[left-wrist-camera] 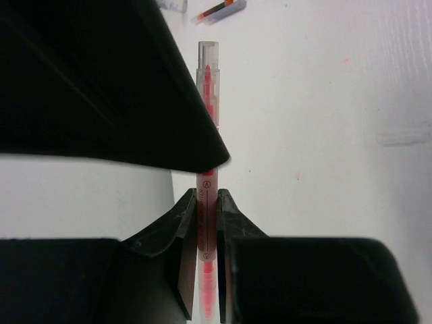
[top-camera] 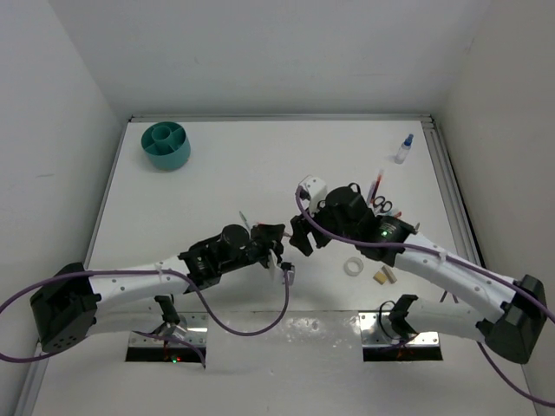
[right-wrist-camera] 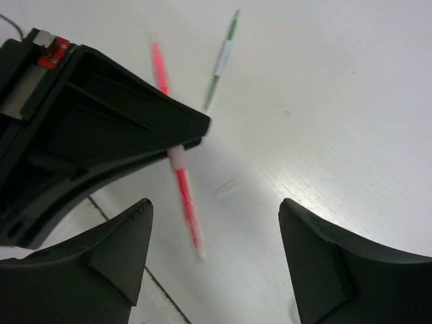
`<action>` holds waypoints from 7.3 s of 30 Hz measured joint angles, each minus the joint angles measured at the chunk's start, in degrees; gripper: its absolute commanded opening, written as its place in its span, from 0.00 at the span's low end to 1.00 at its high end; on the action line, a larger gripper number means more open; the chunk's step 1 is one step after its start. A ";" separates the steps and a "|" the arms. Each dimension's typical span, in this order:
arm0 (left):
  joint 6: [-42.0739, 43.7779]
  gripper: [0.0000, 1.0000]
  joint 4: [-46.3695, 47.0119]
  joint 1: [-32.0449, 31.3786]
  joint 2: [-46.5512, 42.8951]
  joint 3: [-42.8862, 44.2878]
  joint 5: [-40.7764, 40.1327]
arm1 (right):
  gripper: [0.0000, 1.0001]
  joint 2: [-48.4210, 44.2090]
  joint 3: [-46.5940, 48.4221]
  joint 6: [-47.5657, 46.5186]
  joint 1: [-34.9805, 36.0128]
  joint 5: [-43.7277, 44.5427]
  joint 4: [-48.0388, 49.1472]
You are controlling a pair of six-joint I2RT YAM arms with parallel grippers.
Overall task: Sort the stationery into containers
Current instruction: Place the pen in the storage box, then pick up the pen from the center of the board.
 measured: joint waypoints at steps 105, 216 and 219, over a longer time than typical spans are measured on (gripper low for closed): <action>-68.57 0.53 32.00 70.73 66.07 55.34 33.00 | 0.77 45.46 47.45 -4.15 -24.00 -4.37 -7.54; -77.85 0.00 -25.27 26.38 19.28 17.40 -13.42 | 0.53 11.80 -8.81 27.39 3.13 19.56 -1.60; -69.88 0.00 -20.02 27.82 9.57 13.33 -12.37 | 0.45 14.29 -7.13 26.91 3.76 17.55 0.59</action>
